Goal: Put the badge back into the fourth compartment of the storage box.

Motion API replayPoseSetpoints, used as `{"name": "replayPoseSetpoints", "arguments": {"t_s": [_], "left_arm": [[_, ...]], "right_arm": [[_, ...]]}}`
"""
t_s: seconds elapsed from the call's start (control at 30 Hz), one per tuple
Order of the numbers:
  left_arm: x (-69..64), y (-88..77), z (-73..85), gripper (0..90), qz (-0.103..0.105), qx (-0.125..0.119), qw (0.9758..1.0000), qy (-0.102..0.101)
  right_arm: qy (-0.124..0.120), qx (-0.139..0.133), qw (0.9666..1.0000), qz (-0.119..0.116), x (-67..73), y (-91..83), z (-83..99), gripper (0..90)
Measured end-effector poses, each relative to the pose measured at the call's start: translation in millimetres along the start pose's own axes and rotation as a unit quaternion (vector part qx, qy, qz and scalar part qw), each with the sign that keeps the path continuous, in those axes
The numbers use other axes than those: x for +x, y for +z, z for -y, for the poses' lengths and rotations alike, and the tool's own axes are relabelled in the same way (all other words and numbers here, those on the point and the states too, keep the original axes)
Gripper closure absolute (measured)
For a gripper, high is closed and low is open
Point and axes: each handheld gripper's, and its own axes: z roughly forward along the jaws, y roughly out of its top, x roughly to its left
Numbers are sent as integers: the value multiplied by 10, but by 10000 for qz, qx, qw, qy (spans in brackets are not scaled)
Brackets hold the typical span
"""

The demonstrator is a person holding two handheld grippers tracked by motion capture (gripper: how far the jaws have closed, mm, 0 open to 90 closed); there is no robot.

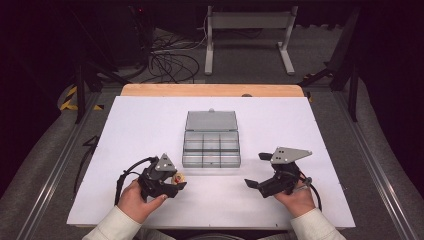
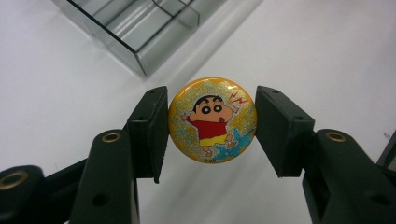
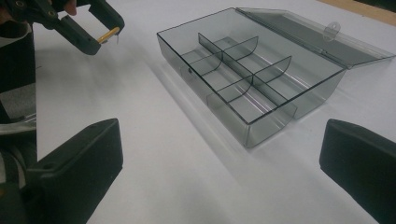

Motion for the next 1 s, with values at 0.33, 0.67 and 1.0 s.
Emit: {"name": "replayPoseSetpoints", "arguments": {"t_s": [0.33, 0.67, 1.0], "left_arm": [[73, -30, -48, 473, -22, -331, 9993, -141], [138, -31, -152, 473, -46, -553, 9982, -211], [211, -16, -298, 473, -59, -750, 9968, -272]], "right_arm": [[18, -27, 10000, 12, -5, -12, -1, 0], [24, -24, 10000, 26, -9, -18, 0, 0], [44, -43, 10000, 38, -13, -22, 2, 1]]}}
